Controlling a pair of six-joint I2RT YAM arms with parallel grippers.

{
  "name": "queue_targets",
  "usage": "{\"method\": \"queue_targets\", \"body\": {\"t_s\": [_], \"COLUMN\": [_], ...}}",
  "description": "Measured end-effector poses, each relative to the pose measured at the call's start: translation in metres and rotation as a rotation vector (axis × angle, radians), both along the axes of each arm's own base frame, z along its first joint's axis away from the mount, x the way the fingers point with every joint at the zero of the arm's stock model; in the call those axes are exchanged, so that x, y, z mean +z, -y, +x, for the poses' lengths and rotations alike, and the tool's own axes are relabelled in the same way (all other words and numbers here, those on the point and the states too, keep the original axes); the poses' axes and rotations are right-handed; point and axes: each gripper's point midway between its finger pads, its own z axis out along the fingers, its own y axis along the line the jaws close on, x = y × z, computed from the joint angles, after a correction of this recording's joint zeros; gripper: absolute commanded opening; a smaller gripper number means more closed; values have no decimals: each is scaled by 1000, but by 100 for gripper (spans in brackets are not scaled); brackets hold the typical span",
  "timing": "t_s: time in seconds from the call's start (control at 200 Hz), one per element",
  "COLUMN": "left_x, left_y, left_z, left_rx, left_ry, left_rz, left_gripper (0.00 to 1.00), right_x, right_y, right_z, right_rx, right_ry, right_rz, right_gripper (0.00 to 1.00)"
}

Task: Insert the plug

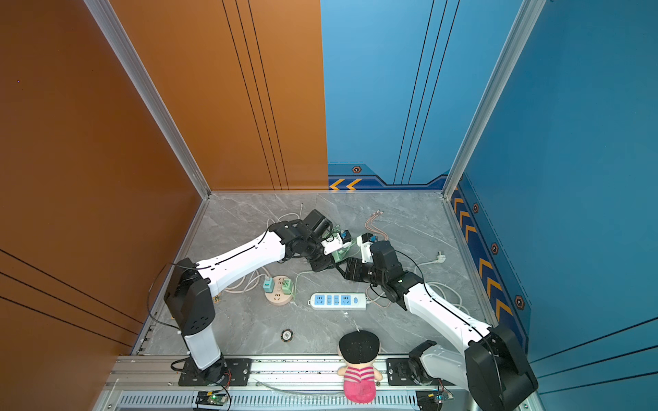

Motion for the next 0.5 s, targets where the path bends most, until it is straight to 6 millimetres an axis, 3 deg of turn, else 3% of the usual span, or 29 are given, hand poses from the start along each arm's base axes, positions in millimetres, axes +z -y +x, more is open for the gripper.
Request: {"method": "queue_targets", "body": {"t_s": [0.19,0.501], "left_x": [0,5], "left_y": [1,7], "left_z": [-6,-14], "left_rx": [-5,-23], "left_ry": [-11,-18], "left_rz": [-4,-24], "left_gripper": [41,41], "right_x": [15,14], "right_y": [1,0], "right_z": [0,2], "right_rx": [-7,-12], "right_ry": [54,49], "right_rz": [33,40], "right_gripper": [61,54]}}
